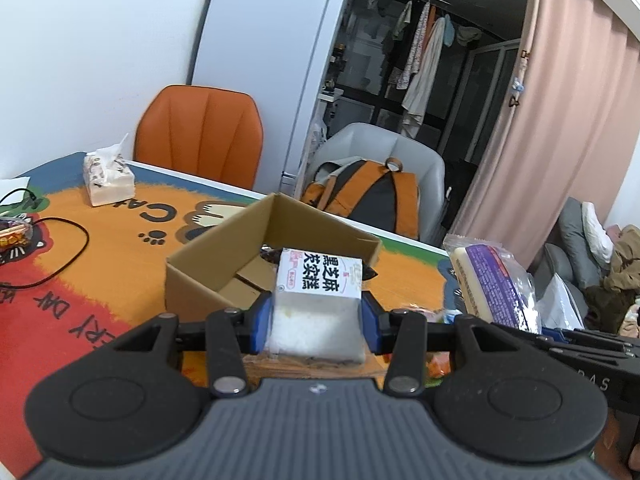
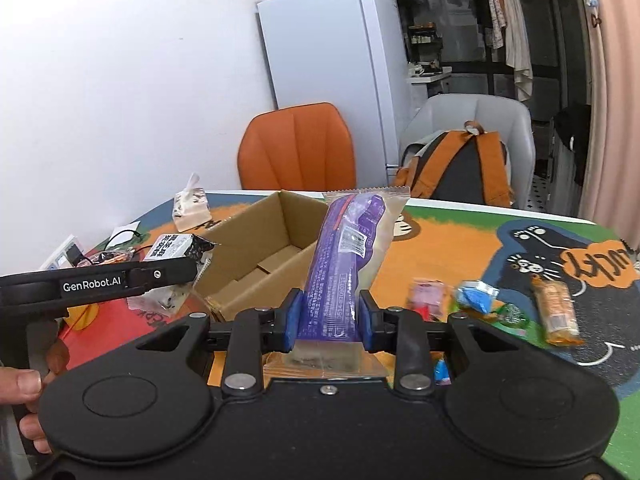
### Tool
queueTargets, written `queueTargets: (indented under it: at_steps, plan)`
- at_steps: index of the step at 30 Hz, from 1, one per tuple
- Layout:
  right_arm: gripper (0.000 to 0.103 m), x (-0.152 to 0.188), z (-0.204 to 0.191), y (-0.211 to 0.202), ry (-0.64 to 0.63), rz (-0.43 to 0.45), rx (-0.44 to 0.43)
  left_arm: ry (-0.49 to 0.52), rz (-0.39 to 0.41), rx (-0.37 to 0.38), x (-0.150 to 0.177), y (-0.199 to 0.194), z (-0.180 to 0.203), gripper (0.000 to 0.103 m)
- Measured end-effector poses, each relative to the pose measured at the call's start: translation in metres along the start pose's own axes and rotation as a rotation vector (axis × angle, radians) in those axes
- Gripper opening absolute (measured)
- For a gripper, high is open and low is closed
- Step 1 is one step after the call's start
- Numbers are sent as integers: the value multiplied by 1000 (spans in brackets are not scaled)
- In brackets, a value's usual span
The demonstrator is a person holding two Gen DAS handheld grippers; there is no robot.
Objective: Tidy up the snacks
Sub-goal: 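Carry the purple bar and white packet over the box with both grippers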
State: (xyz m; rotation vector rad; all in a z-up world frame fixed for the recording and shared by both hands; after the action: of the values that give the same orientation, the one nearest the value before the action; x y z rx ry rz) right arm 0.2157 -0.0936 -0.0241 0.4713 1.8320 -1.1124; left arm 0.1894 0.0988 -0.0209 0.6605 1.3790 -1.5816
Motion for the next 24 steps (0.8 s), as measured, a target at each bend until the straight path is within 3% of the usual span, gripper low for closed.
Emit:
queueTargets:
  at_steps: [21,24]
  plan:
    - [30,-39,-27,51,-5,-10,-79,-98,-21,-54,-30,49,-37,45]
    - [30,-42,-31,57,-6,-9,-89,-114,-2,-57,-33,48,-40,52]
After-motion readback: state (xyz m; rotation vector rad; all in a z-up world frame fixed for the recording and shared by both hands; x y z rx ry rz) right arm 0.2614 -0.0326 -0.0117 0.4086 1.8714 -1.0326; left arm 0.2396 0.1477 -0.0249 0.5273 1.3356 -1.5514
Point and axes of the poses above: each gripper's, at about its wrist camera, not at the fingertips, and y roughly the way its jaws point, z to its right, x to its underside, the point moved 5 cm from there along y, roughly the way its jaws point, and after that the axes turned 1 degree about -x, right-handed, at the moved point
